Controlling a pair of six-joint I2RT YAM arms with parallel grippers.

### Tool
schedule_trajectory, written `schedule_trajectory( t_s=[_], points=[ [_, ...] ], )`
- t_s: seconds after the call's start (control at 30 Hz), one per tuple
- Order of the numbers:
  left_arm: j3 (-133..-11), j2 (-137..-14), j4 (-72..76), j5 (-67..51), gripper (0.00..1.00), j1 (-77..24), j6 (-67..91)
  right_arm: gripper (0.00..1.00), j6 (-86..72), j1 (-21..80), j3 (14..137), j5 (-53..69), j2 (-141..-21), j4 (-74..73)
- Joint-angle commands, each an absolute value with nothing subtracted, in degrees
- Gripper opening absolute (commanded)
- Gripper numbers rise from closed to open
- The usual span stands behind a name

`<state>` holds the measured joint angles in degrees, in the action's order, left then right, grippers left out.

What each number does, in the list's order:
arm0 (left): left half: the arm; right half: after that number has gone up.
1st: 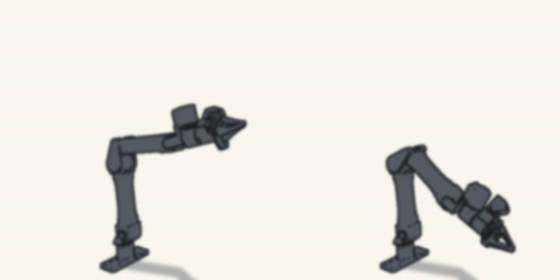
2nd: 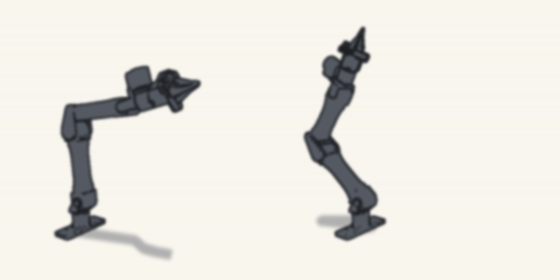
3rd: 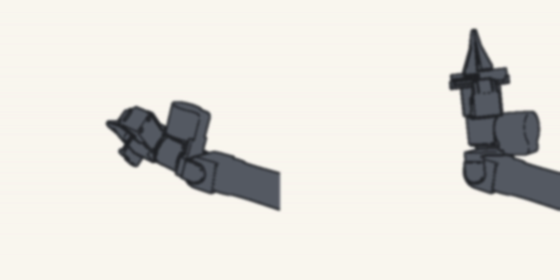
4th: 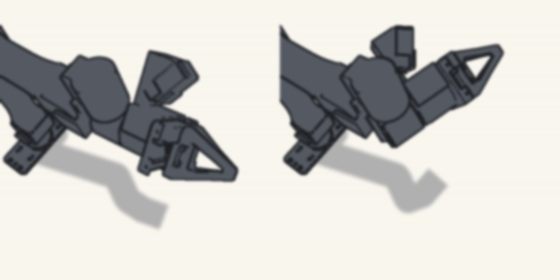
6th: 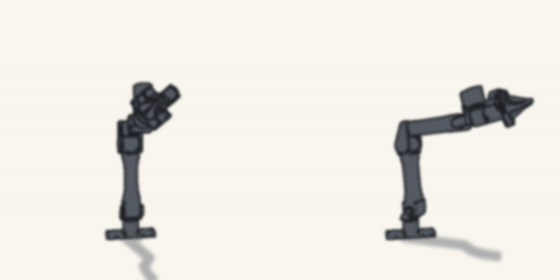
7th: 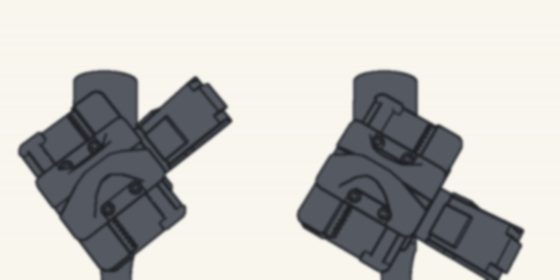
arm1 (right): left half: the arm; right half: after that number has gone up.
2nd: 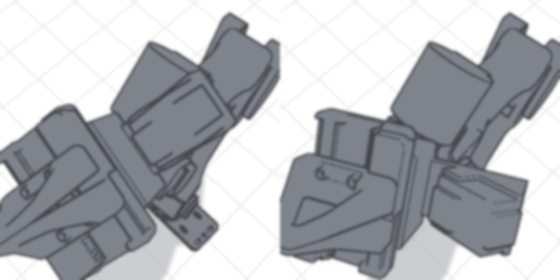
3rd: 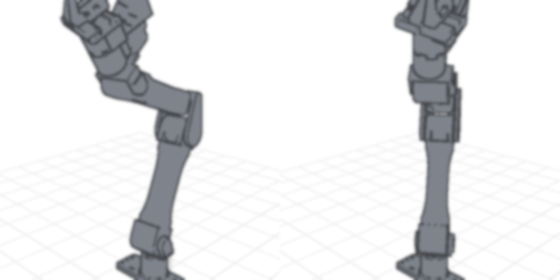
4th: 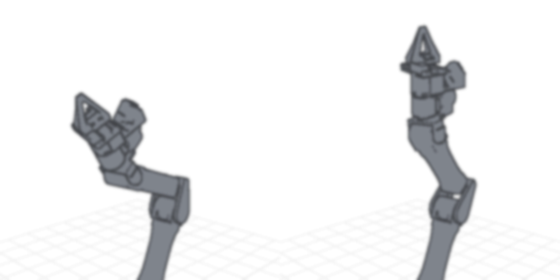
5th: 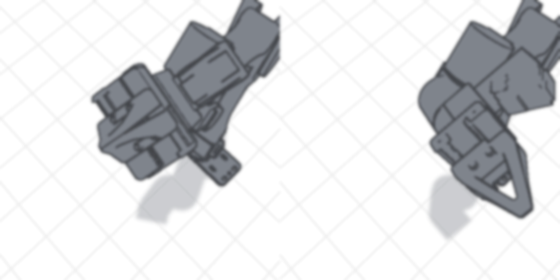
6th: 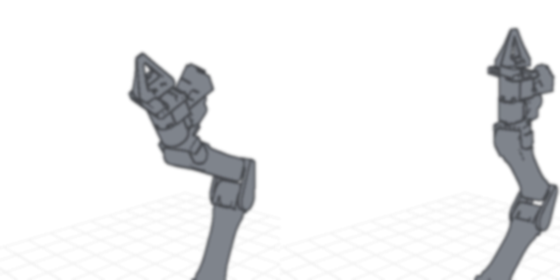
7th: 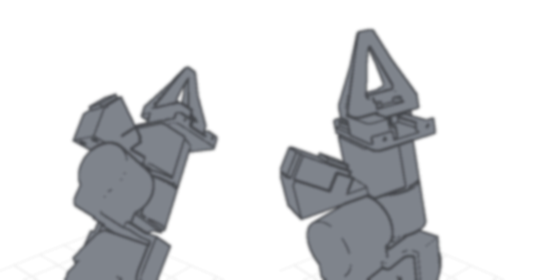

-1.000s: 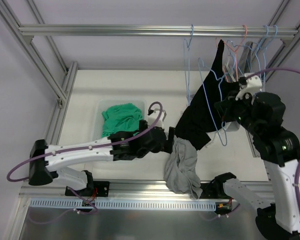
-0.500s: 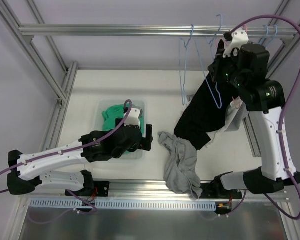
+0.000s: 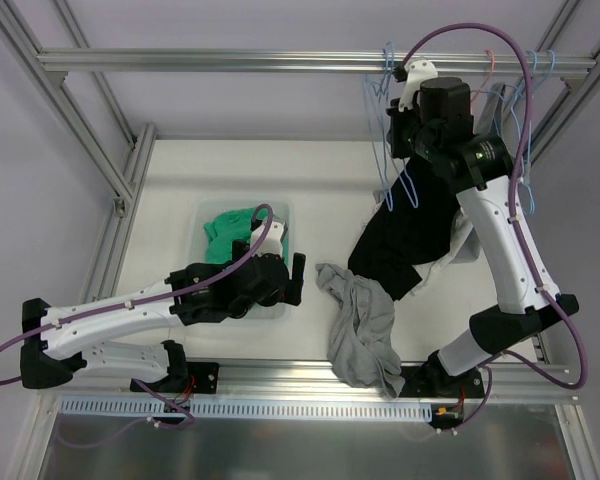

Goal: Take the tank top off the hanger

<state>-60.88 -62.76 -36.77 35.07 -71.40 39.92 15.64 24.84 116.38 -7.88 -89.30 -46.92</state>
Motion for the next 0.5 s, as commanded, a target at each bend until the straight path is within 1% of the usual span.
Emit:
schedule_trajectory(
  t_s=[0.0,0.23,0.4,0.43,0.47],
  points=[
    [-60.03,-62.14,-37.62,36.56,0.99,-71.19,41.22,0.0,16.08,26.27,116.73,-10.02,-89.3,-43.95],
    [-59.59,-61.44,-37.62,35.77,0.99,-71.19,41.31,0.0,13.1,26.63,112.07,-13.0,-87.02,-42.1],
    [-59.68,-61.35,-37.62,35.33,0.99,-71.19,41.04,0.0,11.87,26.46,110.57,-11.17,-85.96,-41.75],
    [-59.76,-61.26,-37.53,35.33,0.99,-71.19,41.04,0.03,11.78,26.37,109.7,-10.47,-85.7,-41.57],
    [-59.77,-61.35,-37.62,35.07,0.99,-71.1,41.04,0.12,11.6,26.37,109.25,-10.02,-85.43,-41.49]
  ],
)
